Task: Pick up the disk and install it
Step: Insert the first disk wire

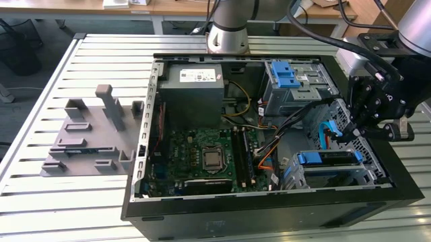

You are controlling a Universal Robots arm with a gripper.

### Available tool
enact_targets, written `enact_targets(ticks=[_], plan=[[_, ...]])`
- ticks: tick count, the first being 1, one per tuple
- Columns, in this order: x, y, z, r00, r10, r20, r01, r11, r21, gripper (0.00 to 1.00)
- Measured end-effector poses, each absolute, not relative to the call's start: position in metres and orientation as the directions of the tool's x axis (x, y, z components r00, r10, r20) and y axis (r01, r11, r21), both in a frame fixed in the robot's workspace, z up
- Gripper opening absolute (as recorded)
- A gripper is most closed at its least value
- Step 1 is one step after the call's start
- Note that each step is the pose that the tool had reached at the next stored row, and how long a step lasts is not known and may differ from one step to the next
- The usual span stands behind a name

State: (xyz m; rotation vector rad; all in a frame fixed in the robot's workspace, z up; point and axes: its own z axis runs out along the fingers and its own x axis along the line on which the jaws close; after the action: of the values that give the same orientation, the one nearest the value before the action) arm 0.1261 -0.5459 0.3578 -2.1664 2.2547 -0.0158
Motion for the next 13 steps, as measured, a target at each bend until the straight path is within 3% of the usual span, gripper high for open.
enact_targets(ticks=[3,4,11,12,13], plan=[[0.1255,-0.5459,0.3575,-0.040,-0.999,-0.004,-0.999,0.040,-0.019,0.11],[0.1250,-0.5459,0.3574,-0.040,-0.999,-0.004,-0.999,0.040,-0.020,0.18],[0.1237,-0.5458,0.3566,-0.040,-0.999,-0.004,-0.999,0.040,-0.023,0.18],[0.1237,-0.5457,0.3563,-0.040,-0.999,-0.004,-0.999,0.040,-0.023,0.25],[0.1237,-0.5457,0.3559,-0.040,-0.999,-0.004,-0.999,0.040,-0.023,0.25]])
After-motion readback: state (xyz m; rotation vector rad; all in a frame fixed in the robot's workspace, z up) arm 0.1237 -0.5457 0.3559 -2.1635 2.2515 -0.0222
